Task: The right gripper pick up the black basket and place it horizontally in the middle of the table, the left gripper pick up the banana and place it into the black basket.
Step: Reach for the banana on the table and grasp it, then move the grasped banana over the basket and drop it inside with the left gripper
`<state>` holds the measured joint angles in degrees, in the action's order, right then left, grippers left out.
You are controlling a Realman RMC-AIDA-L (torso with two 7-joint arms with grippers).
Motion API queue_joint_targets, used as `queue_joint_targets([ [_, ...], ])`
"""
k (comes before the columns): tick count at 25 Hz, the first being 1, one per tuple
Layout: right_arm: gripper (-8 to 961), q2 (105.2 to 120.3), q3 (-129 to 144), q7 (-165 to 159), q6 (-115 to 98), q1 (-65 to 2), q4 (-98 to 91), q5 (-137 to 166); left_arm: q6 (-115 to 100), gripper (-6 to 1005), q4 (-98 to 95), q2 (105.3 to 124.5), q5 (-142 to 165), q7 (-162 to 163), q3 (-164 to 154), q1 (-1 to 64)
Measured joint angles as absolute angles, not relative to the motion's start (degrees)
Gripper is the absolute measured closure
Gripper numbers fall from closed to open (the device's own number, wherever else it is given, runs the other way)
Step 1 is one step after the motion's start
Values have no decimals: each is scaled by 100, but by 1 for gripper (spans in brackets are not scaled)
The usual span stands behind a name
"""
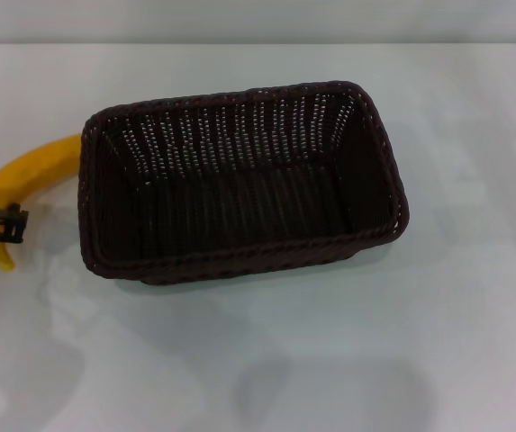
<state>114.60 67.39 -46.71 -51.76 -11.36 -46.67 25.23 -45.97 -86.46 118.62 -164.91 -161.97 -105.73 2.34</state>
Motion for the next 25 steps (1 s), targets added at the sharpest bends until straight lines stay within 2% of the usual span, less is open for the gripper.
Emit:
queue_joint_targets([
  [16,287,11460,6705,-4676,-5221,-1124,-4628,2508,-4515,523,-8646,11906,-16148,-15908,-10214,272],
  [25,287,11468,6744,-4676,-5297,-1088,-4588,2483,-3243,524,-8599,11895,-16132,-15900,-9786,278],
])
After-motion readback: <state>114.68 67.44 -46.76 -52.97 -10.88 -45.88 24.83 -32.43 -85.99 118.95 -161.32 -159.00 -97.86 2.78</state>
